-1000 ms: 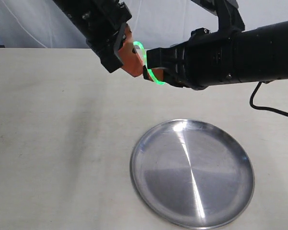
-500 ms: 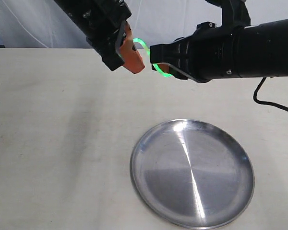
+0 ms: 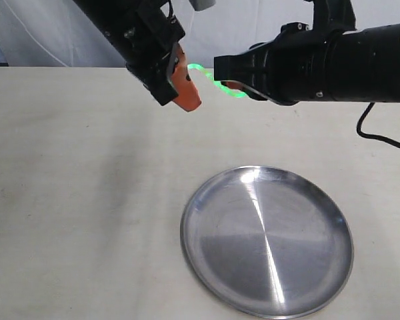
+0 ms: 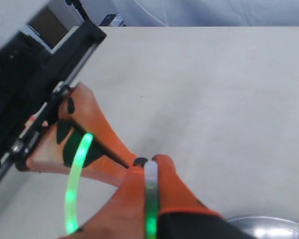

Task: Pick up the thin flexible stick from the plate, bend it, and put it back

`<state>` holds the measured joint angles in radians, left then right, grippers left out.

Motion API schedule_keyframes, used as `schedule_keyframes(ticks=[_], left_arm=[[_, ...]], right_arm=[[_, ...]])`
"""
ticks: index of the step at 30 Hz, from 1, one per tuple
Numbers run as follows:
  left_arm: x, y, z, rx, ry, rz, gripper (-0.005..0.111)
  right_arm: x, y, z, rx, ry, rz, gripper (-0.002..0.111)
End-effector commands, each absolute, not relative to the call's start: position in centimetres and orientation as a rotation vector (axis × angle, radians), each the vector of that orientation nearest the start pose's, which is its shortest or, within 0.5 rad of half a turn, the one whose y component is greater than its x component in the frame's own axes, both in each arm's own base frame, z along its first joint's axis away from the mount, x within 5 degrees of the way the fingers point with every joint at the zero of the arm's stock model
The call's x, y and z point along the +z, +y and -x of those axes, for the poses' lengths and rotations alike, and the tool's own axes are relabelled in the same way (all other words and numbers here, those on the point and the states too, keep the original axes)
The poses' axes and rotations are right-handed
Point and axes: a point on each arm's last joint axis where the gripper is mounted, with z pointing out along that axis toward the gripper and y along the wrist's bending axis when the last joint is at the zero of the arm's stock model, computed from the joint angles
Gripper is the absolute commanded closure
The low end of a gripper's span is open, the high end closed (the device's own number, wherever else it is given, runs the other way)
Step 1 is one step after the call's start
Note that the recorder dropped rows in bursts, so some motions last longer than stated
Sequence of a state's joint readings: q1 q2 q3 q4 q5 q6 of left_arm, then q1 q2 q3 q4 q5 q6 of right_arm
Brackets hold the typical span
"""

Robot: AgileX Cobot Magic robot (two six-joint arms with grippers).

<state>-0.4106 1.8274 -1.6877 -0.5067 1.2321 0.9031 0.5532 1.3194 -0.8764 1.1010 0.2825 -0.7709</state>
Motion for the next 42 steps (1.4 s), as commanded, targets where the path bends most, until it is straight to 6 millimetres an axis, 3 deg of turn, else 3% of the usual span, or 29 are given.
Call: schedule_keyframes(ticks=[1,16,37,42], left_arm=[[31.7,-20.0,-34.0,-0.678,2.204,-1.477,0.107],[32.5,-20.9,-33.7,-0.842,2.127,-1.435,0.107],[33.3,-21.7,-33.4,-0.998,2.074,-1.359,0.107],[32.4,-21.9,-33.6,-1.033,2.096,-1.346,0.107]], right_arm=[[29.8,17.0,-23.5,0.739,2.074,0.405,0.109],[30.2,16.2,-24.5,0.656,2.013,0.287,0.109],[29.5,16.5,-25.1,0.800,2.072,0.017,0.109],[29.5,16.5,-25.1,0.827,2.075,-0.026,0.109]])
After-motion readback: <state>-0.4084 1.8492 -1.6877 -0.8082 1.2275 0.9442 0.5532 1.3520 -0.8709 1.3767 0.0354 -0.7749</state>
